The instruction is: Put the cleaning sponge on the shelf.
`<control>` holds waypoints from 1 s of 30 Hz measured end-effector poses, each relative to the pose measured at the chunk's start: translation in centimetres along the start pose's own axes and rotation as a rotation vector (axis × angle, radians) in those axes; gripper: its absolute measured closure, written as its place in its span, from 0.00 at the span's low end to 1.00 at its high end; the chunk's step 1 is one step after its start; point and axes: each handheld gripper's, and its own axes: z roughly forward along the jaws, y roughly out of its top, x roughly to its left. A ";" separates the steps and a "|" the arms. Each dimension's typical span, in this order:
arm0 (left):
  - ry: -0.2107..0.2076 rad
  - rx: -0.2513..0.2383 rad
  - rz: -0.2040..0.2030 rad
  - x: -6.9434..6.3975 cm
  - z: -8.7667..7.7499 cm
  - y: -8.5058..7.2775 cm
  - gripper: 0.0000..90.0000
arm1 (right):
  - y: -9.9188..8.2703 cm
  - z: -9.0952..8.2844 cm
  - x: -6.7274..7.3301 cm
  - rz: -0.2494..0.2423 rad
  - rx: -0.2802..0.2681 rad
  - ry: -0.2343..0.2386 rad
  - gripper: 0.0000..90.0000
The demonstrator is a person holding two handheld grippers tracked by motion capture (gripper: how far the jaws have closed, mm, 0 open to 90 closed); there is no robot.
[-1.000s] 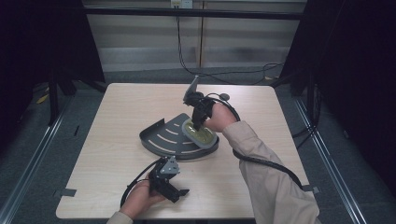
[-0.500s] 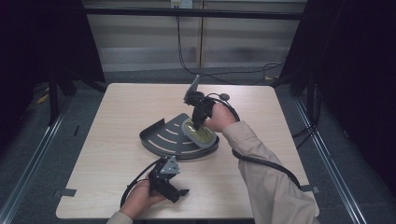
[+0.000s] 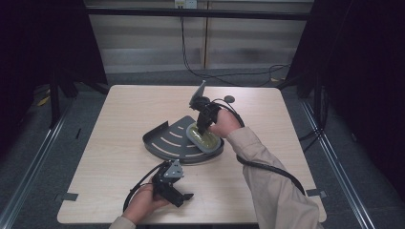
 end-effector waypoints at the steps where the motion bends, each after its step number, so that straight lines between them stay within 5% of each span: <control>1: 0.000 -0.001 -0.001 0.0 0.0 0.0 0.00 | 0.0 0.1 0.0 0.003 0.000 0.001 0.80; 30: 0.002 0.001 0.000 0.0 0.0 0.0 0.00 | -0.8 1.7 -0.5 0.029 -0.017 -0.012 0.79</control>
